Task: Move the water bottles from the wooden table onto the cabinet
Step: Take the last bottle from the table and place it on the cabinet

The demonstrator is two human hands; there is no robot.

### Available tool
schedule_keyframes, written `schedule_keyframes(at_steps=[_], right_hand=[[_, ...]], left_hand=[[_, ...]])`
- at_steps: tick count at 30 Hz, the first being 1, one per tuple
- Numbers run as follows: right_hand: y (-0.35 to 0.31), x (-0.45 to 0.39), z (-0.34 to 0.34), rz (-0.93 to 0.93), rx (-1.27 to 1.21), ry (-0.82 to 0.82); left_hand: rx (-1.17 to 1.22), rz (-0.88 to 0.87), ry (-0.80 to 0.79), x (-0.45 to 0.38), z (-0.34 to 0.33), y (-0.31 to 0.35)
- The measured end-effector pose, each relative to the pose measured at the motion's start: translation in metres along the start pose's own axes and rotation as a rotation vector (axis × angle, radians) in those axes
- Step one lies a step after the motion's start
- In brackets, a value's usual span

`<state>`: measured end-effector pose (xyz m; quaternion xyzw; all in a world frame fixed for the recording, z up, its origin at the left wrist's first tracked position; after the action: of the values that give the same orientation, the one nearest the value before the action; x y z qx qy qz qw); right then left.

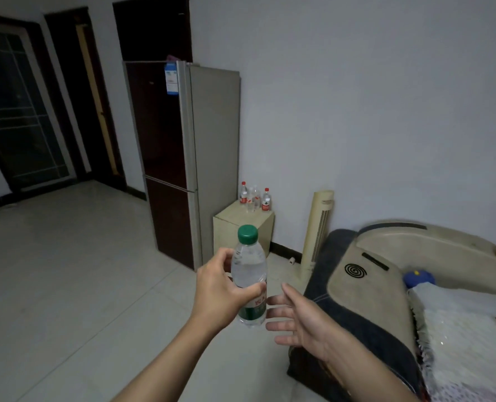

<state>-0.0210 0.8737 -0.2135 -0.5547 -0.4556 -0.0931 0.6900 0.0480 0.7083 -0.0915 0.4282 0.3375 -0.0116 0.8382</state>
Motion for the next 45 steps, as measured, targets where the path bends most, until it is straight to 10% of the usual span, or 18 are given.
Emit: schedule_keyframes(at_steps=[26,45], right_hand=[[-0.298,-0.293,0.054,-0.038,-0.039,-0.098],[-0.486,-0.467,0.092,-0.027,-0.018,0.139]], left_hand=[[-0.051,0.052,-0.03,-0.339,-0.093,-0.232],[0.156,0.065,-0.071,-0.552,-0.153,-0.409]])
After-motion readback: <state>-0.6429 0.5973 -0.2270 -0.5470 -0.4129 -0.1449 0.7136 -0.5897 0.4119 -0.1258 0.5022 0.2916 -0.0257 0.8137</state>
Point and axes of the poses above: each hand's wrist, its own x-axis away from the middle knuckle, its own z-axis out of the back of the hand, y = z × x, the point moved 9 cm from there along -x, towards the middle knuckle, and after that the axes turned 14 degrees about -z, right-handed, at the moved point
